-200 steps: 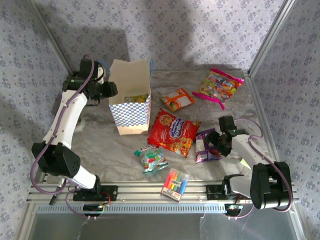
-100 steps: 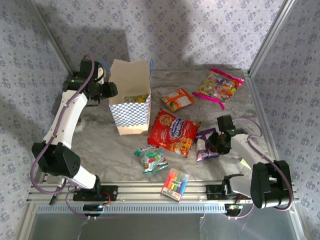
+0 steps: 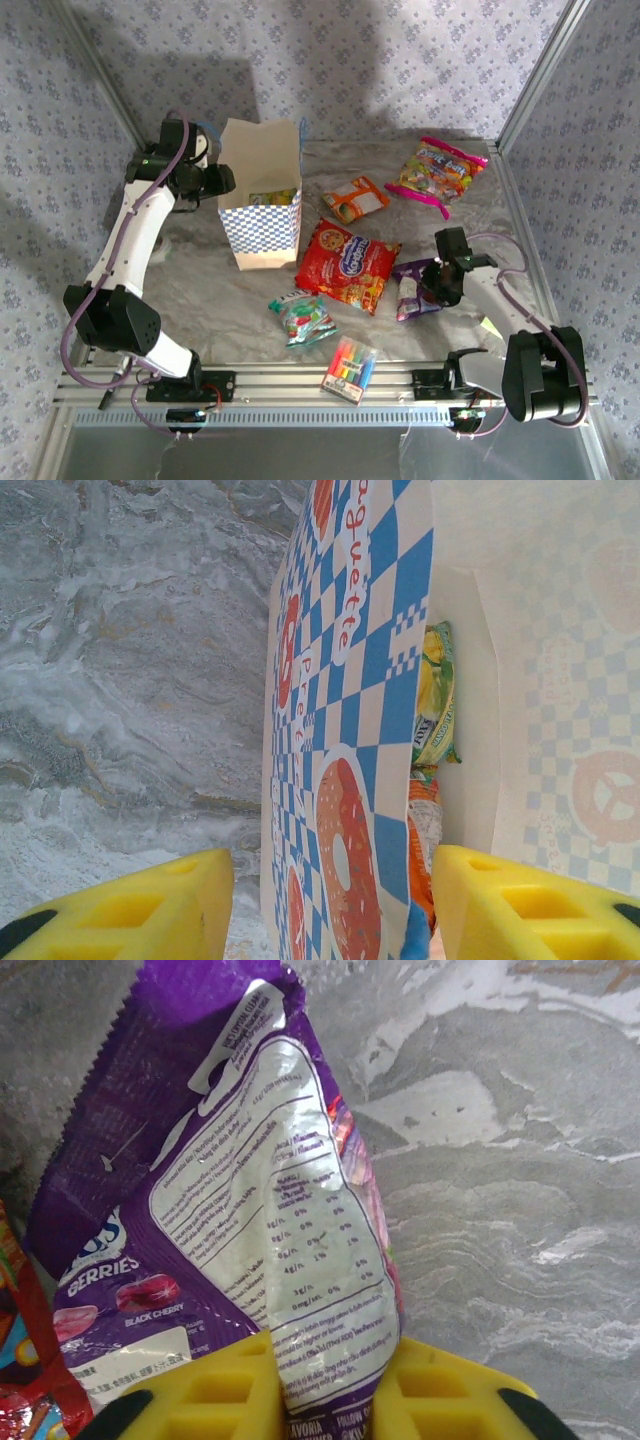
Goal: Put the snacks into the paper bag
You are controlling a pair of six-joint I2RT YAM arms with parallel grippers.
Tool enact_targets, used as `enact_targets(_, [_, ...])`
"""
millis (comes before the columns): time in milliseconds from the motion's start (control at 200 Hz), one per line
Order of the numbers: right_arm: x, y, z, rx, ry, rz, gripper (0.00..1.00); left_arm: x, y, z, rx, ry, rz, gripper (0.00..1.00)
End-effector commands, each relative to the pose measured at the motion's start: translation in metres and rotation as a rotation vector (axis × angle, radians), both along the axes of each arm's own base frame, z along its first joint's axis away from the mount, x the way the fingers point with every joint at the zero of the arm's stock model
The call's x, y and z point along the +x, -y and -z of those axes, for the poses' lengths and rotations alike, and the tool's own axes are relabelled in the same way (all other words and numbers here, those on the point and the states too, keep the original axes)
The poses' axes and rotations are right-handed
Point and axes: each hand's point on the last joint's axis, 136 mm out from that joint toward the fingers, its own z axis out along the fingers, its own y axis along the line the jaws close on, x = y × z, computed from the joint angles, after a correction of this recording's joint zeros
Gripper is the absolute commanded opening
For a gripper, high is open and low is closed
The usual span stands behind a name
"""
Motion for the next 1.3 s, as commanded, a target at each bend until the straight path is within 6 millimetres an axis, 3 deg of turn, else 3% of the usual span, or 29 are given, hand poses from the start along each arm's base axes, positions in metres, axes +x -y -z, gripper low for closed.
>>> enact_targets(0, [-0.003, 0.009, -0.007, -0.054, -0.011, 0.007, 0.19, -0.008, 0.000, -0.012, 0.001, 0.026, 0.005, 0.55])
enact_targets(485, [0.005, 0.013, -0.020, -0.095, 0.011, -0.005, 0.02, -0.010, 0.001, -0.020, -0.002, 0.041, 0.013, 0.55])
enact_targets(1294, [0.018, 0.013, -0.077, -0.189, 0.129, -0.040, 0.00, -0.014, -0.001, -0.022, 0.005, 0.055, 0.020, 0.55])
